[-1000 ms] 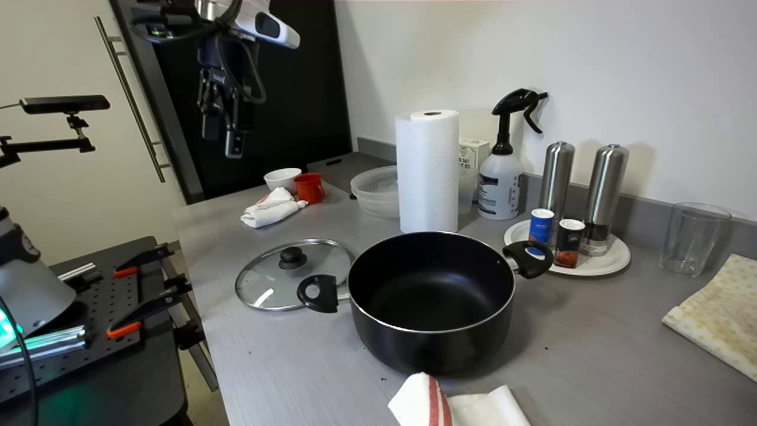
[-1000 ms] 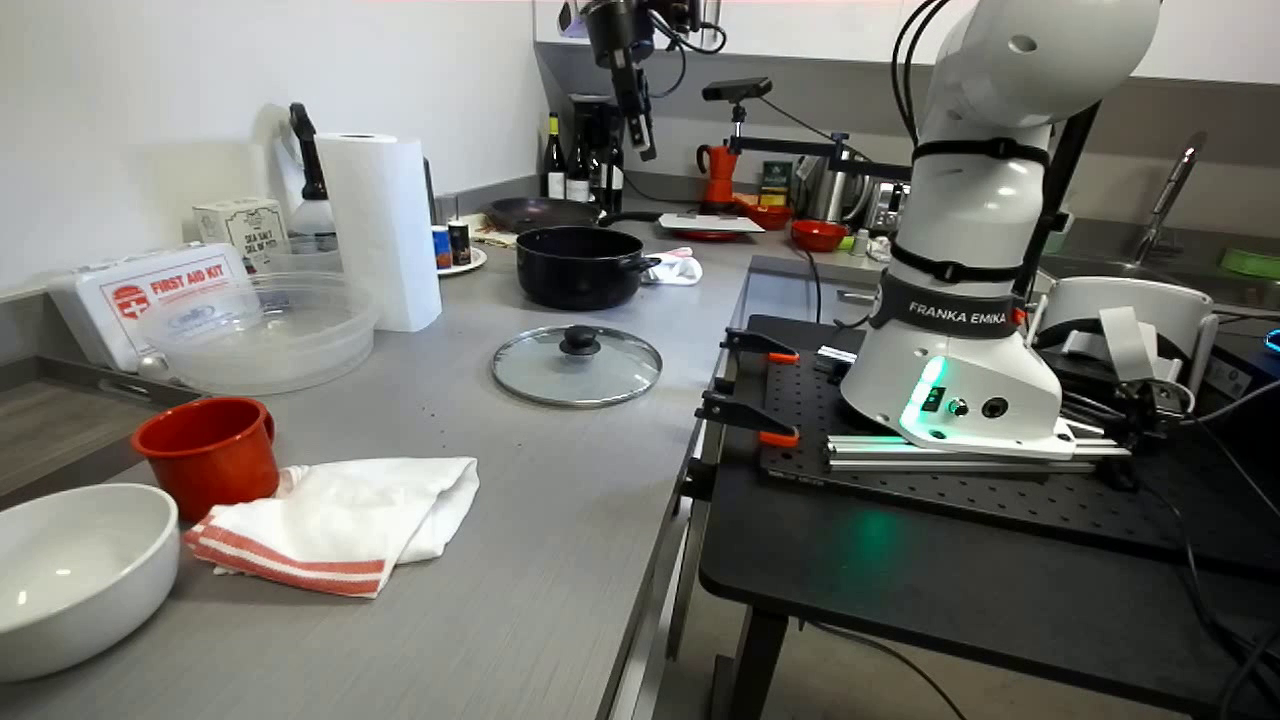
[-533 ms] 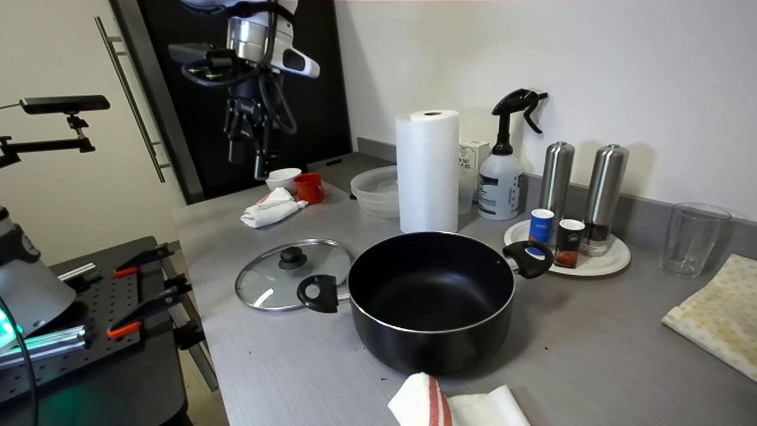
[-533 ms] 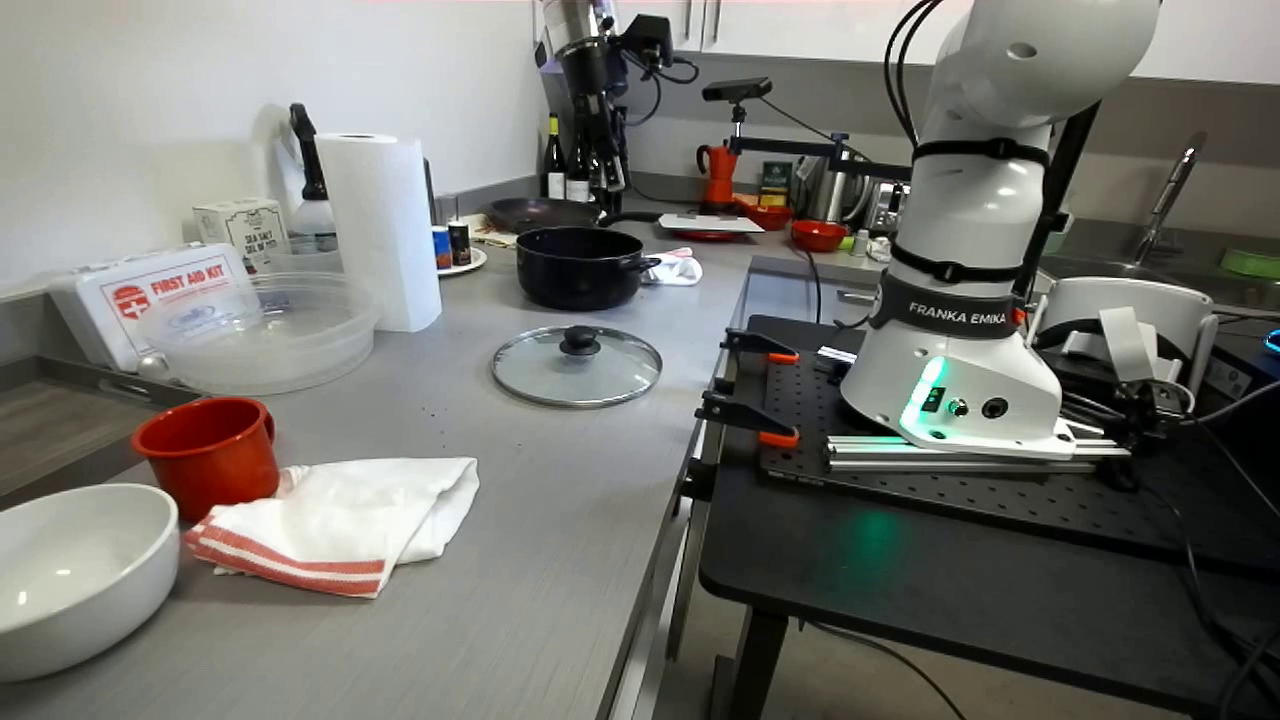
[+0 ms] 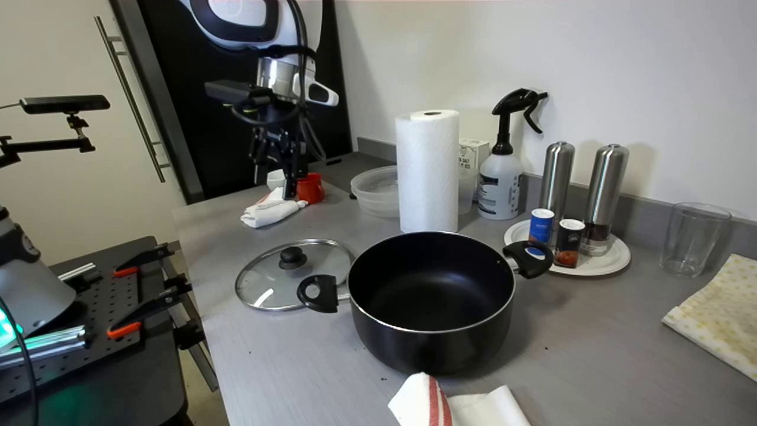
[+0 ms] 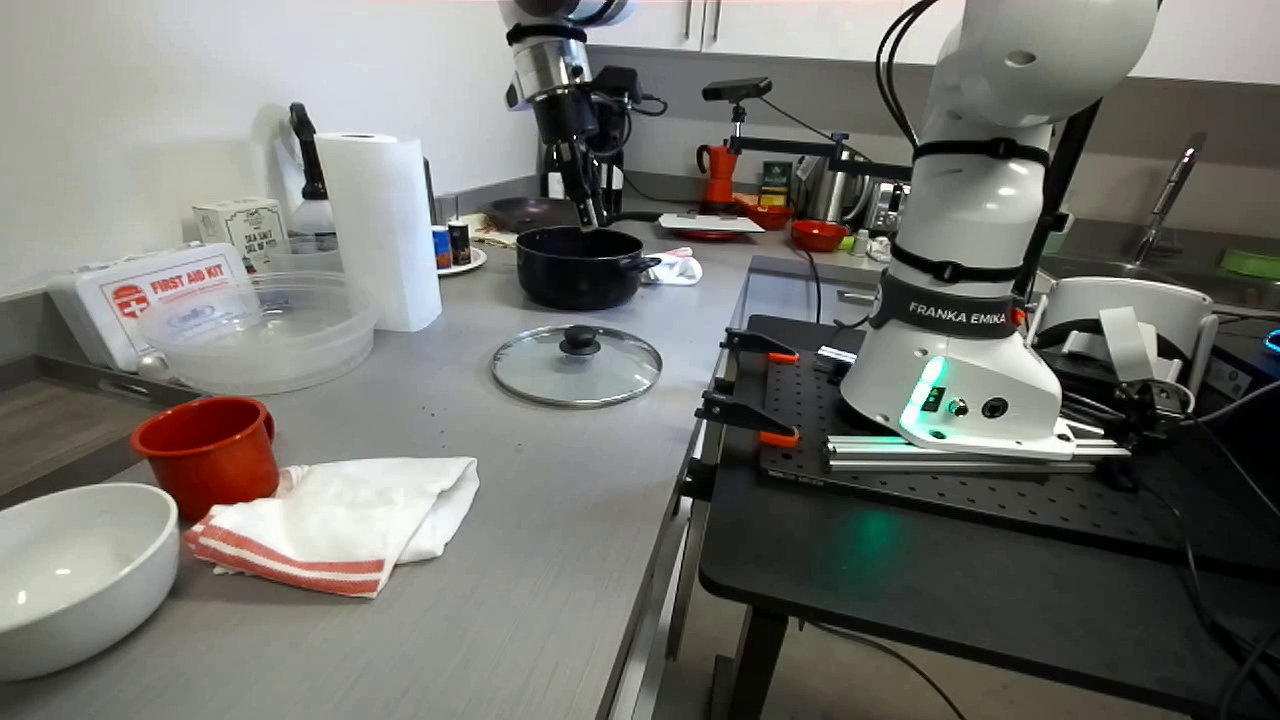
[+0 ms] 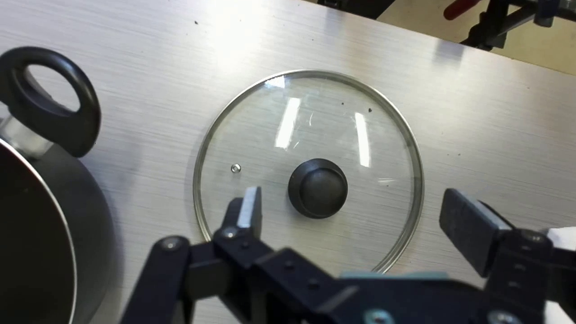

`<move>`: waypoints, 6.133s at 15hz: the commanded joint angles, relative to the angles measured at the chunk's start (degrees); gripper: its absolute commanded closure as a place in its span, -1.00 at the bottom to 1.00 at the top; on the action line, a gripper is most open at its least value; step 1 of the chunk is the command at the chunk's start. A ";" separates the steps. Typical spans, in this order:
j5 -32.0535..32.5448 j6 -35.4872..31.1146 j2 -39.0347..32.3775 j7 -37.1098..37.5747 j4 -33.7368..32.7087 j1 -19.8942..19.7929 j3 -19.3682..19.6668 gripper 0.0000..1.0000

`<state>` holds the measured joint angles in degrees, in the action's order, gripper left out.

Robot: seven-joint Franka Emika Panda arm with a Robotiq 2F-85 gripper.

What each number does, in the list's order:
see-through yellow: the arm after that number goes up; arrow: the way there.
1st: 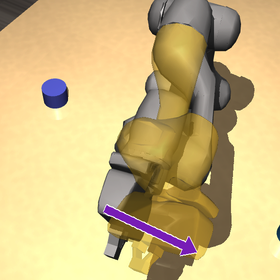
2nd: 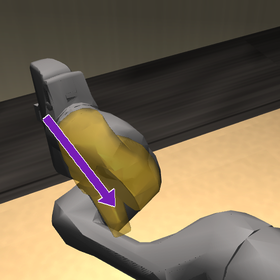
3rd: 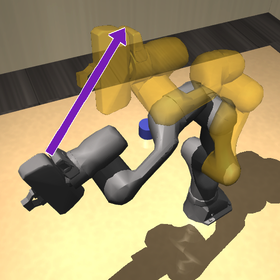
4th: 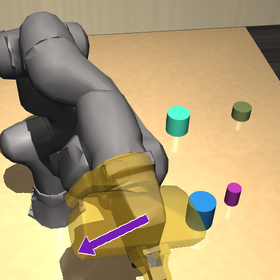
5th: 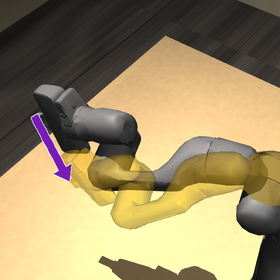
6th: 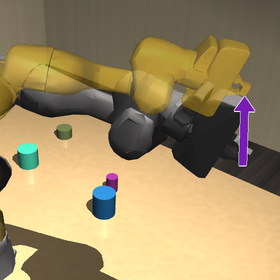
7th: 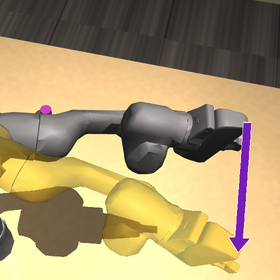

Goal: Put the glass lid on the black pot

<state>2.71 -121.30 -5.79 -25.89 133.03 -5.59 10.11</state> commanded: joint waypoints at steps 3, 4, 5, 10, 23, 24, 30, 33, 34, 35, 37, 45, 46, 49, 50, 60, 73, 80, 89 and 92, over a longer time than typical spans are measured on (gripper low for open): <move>-0.05 -6.48 -6.35 0.45 -2.84 -1.45 -2.59 -1.00; 0.19 -7.72 -7.16 0.64 -2.91 -1.52 -2.94 -1.00; 0.47 -9.19 -8.01 1.03 -2.98 -1.51 -3.25 -1.00; 0.75 -14.10 -11.33 1.53 -2.89 -1.61 -4.70 -1.00; 3.54 -19.50 -16.33 5.10 -1.89 -1.24 -5.31 -1.00; 4.10 -19.69 -16.73 5.68 -1.87 -1.14 -5.25 -1.00; 6.57 -20.03 -18.89 8.32 -1.56 -0.84 -5.22 -1.00; 7.20 -20.33 -19.55 8.91 -1.06 -0.71 -5.20 -1.00; 7.46 -20.48 -19.73 9.00 -0.95 -0.63 -5.18 -1.00; 7.64 -20.49 -19.94 9.04 -0.94 -0.58 -5.20 -1.00; 8.60 -21.11 -20.40 9.69 -0.83 -0.11 -4.95 -1.00; 11.32 -21.26 -21.39 12.40 -1.00 1.16 -4.82 -0.37; 11.41 -21.25 -21.40 12.52 -1.01 1.24 -4.81 -0.20; 11.53 -21.08 -21.28 12.86 -1.08 1.40 -4.84 0.27; 11.58 -20.90 -20.85 12.89 -1.10 1.47 -4.85 0.39; 9.69 -19.06 -16.93 10.35 -0.55 0.50 -6.45 0.50; 7.76 -17.43 -3.29 5.44 -0.83 0.58 -9.12 0.50; 4.95 -12.78 1.30 3.19 -5.52 0.07 -8.09 0.50; -0.87 -5.13 -0.90 1.04 -17.34 -3.66 -4.25 0.50; -3.10 -3.54 -2.73 0.12 -20.84 -5.40 -3.05 0.50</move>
<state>2.47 -128.05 -6.39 -23.76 117.43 -9.86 6.07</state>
